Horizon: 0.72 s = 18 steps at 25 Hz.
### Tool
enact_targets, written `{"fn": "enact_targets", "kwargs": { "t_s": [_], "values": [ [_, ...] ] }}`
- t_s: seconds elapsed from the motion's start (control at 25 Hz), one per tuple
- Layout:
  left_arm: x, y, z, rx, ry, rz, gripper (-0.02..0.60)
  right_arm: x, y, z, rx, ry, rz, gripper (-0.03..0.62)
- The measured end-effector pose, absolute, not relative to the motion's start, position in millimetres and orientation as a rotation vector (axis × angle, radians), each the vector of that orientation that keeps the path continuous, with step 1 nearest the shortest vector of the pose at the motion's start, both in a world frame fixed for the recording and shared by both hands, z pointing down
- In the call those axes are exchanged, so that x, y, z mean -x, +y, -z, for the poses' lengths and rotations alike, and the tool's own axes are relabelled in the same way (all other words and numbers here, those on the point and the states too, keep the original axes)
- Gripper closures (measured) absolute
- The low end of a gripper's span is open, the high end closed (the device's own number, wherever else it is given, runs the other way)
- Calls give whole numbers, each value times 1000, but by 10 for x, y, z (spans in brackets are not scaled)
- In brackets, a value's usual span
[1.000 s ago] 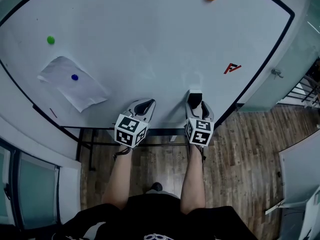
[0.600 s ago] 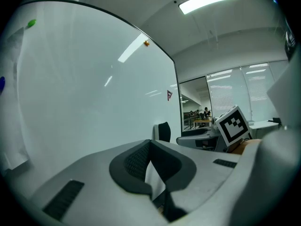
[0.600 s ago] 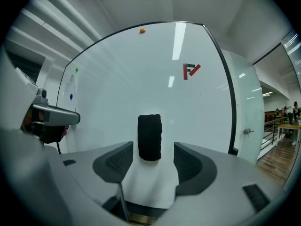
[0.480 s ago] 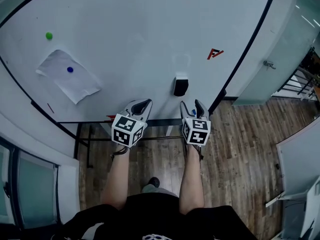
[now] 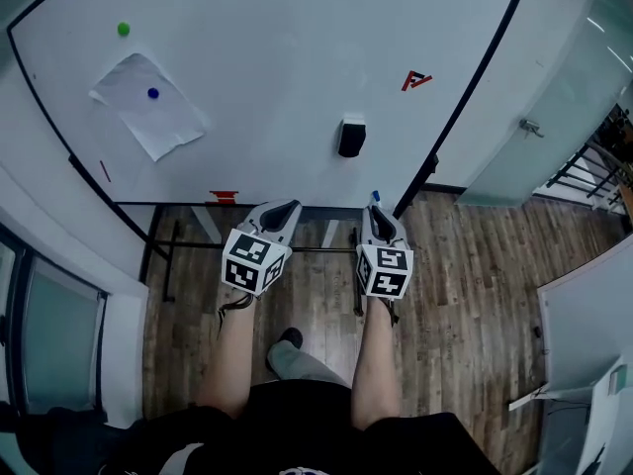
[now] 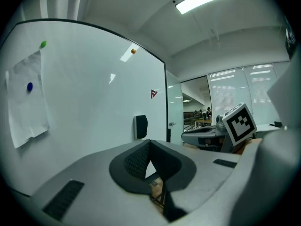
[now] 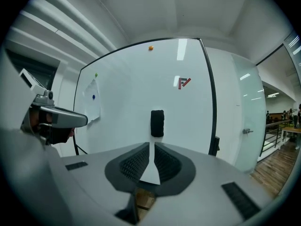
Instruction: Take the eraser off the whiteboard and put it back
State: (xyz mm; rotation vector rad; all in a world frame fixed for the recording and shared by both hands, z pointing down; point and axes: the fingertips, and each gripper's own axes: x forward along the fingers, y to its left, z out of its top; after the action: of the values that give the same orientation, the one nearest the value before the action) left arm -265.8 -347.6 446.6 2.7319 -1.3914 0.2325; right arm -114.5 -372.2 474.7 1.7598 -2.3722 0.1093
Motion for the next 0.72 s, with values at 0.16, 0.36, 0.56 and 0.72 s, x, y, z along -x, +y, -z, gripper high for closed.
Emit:
{"fn": "enact_targets", "kwargs": {
  "t_s": [0.16, 0.36, 0.56, 0.72],
  "values": [
    [2666, -3047, -4609, -2661, -1419, -231, 563, 1163, -3260, -4691, -1696, -2418, -107, 569],
    [2680, -2628, -4600, -2626, -1463, -210, 563, 1136, -2868, -4666, -1631, -2449, -96, 569],
    [2749, -2366, -4489, -2614, -1518, -196, 563, 1156, -2691, -4599, -1596, -2508, -85, 569],
    [2758, -2250, -4435, -2582, -1579, -181, 564, 1146, -2616, -4558, -1548, -2548, -61, 569]
  ]
}}
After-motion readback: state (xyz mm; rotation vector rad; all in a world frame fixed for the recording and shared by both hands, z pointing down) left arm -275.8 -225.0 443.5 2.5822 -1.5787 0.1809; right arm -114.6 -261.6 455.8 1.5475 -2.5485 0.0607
